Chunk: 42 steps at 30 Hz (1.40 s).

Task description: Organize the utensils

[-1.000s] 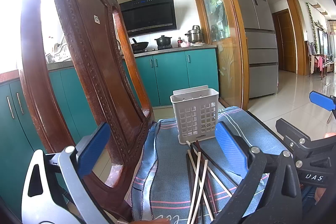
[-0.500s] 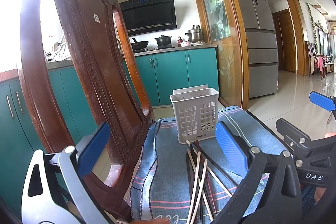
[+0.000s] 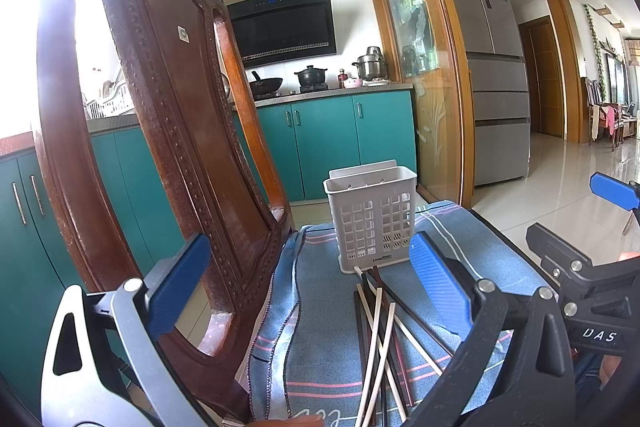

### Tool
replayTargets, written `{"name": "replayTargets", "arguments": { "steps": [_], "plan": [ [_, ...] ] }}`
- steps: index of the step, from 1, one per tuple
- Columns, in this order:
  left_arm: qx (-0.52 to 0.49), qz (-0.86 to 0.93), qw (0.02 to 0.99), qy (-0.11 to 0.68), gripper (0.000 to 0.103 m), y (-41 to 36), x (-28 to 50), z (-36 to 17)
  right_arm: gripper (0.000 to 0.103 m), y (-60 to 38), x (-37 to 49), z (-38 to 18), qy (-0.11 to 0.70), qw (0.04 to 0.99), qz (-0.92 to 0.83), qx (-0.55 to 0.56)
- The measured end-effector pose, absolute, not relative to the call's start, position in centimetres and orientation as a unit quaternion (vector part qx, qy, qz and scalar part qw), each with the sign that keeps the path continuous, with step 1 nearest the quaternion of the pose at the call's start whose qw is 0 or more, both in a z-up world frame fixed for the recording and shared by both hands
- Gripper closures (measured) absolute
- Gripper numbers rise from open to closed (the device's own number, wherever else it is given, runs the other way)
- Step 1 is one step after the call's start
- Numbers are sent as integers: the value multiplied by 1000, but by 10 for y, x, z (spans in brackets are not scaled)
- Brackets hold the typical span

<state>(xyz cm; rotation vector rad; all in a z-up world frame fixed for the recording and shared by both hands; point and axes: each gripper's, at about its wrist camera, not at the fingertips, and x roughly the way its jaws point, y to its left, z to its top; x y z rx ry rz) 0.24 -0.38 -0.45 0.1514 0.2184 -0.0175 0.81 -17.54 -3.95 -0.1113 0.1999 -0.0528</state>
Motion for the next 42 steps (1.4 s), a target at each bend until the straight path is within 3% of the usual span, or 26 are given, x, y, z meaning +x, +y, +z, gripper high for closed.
{"name": "replayTargets", "arguments": {
  "steps": [20, 28, 30, 32, 35, 38, 40, 42],
  "plan": [
    [79, -5, 990, 115, 4, -4, 5, -9, 2, -179, 13, -42, 107, 992, -37, -58],
    [78, -14, 967, 241, 4, -2, 40, -40, 3, -219, 84, -83, 296, 950, -94, -16],
    [60, -28, 961, 267, 4, 1, 48, -48, 11, -229, 96, -94, 323, 942, -88, 9],
    [45, -48, 955, 289, 6, 1, 55, -55, 32, -238, 113, -107, 363, 928, -79, 34],
    [46, -82, 939, 332, 24, -8, 69, -66, 64, -243, 143, -111, 406, 910, -60, 57],
    [63, -106, 910, 396, 54, -20, 89, -85, 70, -236, 175, -102, 450, 888, 9, 92],
    [60, -103, 898, 424, 64, -19, 98, -94, 70, -224, 202, -101, 490, 859, 95, 115],
    [49, -96, 902, 419, 64, -13, 98, -93, 70, -212, 217, -108, 521, 826, 156, 149]
  ]
}}
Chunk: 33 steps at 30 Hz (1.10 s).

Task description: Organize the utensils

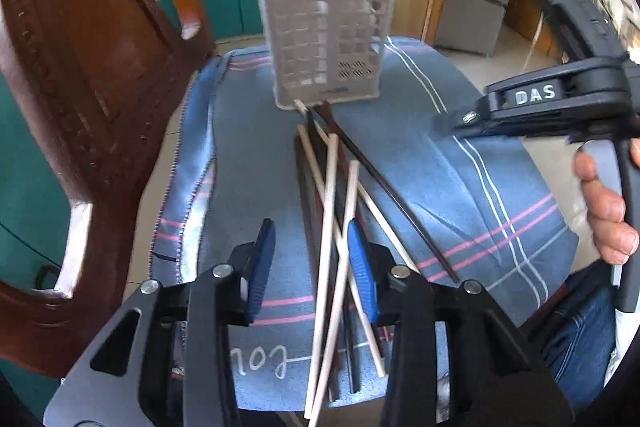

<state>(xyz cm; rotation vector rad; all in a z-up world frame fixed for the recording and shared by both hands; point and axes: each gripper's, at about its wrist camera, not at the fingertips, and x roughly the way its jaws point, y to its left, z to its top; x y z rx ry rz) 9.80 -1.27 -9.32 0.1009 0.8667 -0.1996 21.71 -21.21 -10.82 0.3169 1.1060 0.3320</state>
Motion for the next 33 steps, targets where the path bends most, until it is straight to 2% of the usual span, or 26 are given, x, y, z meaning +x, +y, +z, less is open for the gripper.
{"name": "replayTargets", "arguments": {
  "steps": [3, 8, 11, 13, 15, 18, 23, 29, 33],
  "plan": [
    [38, -89, 909, 406, 64, -6, 94, -88, 70, -198, 228, -133, 534, 784, 229, 219],
    [51, -81, 899, 427, 64, -9, 96, -95, 70, -191, 244, -168, 567, 752, 211, 261],
    [58, -80, 898, 428, 56, -9, 103, -98, 70, -182, 251, -171, 569, 748, 213, 267],
    [54, -78, 900, 426, 55, -5, 101, -96, 70, -174, 252, -171, 569, 754, 207, 253],
    [50, -76, 899, 428, 55, -1, 100, -97, 90, -168, 253, -172, 571, 763, 195, 232],
    [48, -73, 898, 431, 55, 3, 99, -100, 91, -164, 250, -167, 569, 769, 190, 220],
    [41, -73, 890, 449, 55, 4, 112, -106, 95, -179, 247, -140, 530, 827, 123, 140],
    [46, -110, 847, 519, 55, -10, 157, -110, 95, -218, 266, -114, 485, 873, 26, 47],
    [78, -104, 834, 536, 64, -19, 191, -116, 94, -228, 276, -114, 473, 880, 40, 26]
  ]
}}
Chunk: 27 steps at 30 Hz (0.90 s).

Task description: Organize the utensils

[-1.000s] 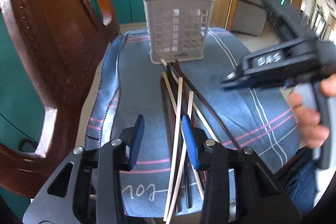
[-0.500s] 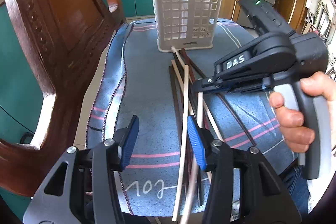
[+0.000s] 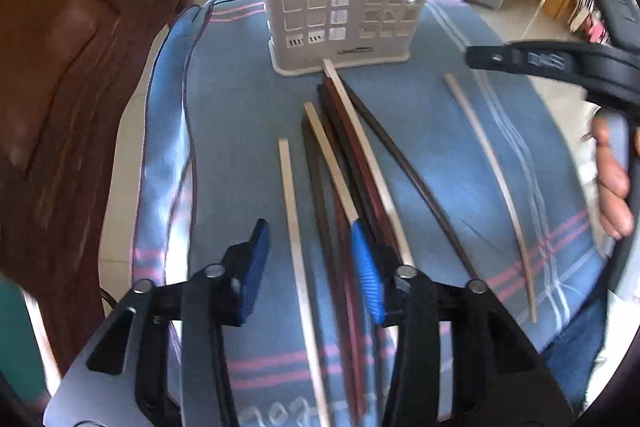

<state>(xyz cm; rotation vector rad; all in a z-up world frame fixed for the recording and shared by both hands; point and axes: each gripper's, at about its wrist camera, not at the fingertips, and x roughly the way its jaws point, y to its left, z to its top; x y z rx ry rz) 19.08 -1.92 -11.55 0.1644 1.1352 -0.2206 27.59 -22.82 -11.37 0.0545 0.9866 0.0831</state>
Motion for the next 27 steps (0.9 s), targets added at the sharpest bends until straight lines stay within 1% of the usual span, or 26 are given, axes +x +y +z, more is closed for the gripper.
{"name": "replayTargets", "arguments": {
  "steps": [1, 2, 5, 10, 13, 18, 21, 27],
  "plan": [
    [78, -102, 833, 538, 66, -19, 197, -117, 94, -230, 276, -115, 477, 877, 43, 27],
    [74, -102, 831, 542, 71, -18, 201, -118, 94, -232, 274, -115, 479, 877, 45, 22],
    [61, -94, 827, 551, 75, -12, 210, -123, 94, -224, 271, -119, 476, 879, 38, -5],
    [68, -81, 828, 550, 75, -18, 218, -126, 94, -236, 266, -135, 506, 862, 18, 10],
    [64, -65, 829, 552, 75, -17, 224, -126, 94, -239, 268, -141, 511, 860, 9, 6],
    [55, -53, 825, 561, 75, -16, 230, -128, 88, -237, 267, -143, 509, 861, 8, 1],
    [59, -51, 824, 561, 75, -15, 234, -136, 88, -230, 265, -147, 508, 861, -2, -22],
    [57, -47, 828, 556, 75, -23, 231, -133, 88, -205, 268, -161, 503, 860, -28, -88]
  ]
}}
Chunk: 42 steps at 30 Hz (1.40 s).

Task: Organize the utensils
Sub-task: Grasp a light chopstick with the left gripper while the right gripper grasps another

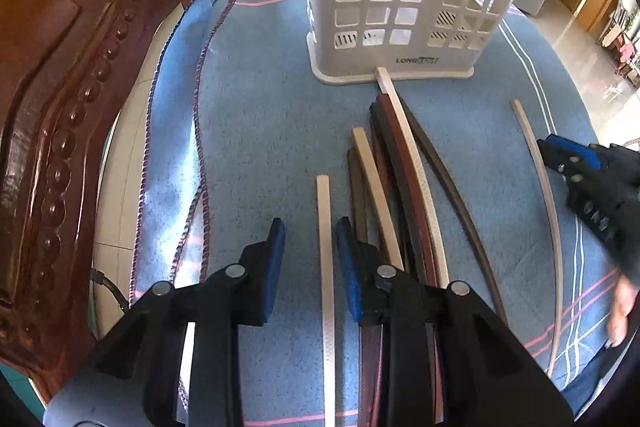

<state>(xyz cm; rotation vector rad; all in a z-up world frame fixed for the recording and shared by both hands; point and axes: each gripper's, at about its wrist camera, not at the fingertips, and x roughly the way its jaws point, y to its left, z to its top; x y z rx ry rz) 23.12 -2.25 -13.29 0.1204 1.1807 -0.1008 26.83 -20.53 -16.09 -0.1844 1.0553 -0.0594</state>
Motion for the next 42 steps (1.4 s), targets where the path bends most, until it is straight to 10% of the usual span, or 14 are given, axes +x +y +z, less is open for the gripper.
{"name": "replayTargets", "arguments": {
  "steps": [8, 28, 32, 37, 42],
  "plan": [
    [43, -63, 829, 554, 95, -24, 238, -134, 100, -189, 264, -164, 495, 860, -32, -121],
    [-19, -109, 929, 352, 96, 2, 158, 15, 101, -234, 185, -50, 381, 923, 48, -14],
    [-35, -101, 926, 362, 96, 4, 169, 5, 65, -228, 222, -98, 449, 893, 33, -17],
    [-40, -97, 928, 357, 96, 13, 165, 8, 62, -205, 262, -142, 497, 867, 16, -43],
    [-37, -95, 938, 330, 96, 20, 154, 27, 96, -199, 269, -153, 513, 857, 8, -45]
  ]
}}
